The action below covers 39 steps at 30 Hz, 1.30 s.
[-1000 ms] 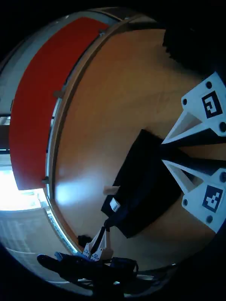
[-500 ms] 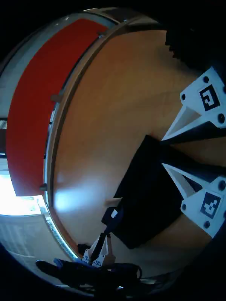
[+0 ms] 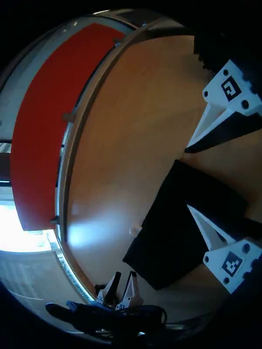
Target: Fold towel
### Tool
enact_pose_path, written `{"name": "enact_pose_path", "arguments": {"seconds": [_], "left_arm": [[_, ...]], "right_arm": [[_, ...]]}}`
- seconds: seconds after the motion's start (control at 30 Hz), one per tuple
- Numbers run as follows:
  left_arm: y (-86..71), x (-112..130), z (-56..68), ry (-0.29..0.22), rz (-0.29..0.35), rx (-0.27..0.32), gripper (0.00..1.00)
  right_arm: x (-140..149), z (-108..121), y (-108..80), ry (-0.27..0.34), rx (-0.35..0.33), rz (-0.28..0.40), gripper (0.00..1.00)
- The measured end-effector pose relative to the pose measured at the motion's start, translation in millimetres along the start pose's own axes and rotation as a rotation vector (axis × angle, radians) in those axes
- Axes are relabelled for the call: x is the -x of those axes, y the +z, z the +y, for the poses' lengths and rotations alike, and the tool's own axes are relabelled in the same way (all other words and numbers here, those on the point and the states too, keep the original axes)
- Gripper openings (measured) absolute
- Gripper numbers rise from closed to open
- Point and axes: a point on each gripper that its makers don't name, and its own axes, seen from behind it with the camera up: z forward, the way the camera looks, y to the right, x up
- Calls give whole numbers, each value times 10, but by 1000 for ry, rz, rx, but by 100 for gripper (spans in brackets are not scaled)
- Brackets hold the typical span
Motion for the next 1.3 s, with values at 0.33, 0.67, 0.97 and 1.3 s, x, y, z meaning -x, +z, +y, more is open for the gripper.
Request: {"name": "enact_pose_path", "arguments": {"seconds": [0.33,0.67,0.97,1.3], "left_arm": [[-52,0,-16,1,7,-7,92],[-204,52,-43,-10,15,-24,92],[-395,206,-17,-34,17,-39,92],[-569,370,15,-77,17,-59,92]], "right_arm": [[-25,-11,-67,0,4,12,84],[45,-52,-164,3,5,11,84],[196,-118,-318,15,8,5,84],[362,-187,-455,9,-3,-4,84]]}}
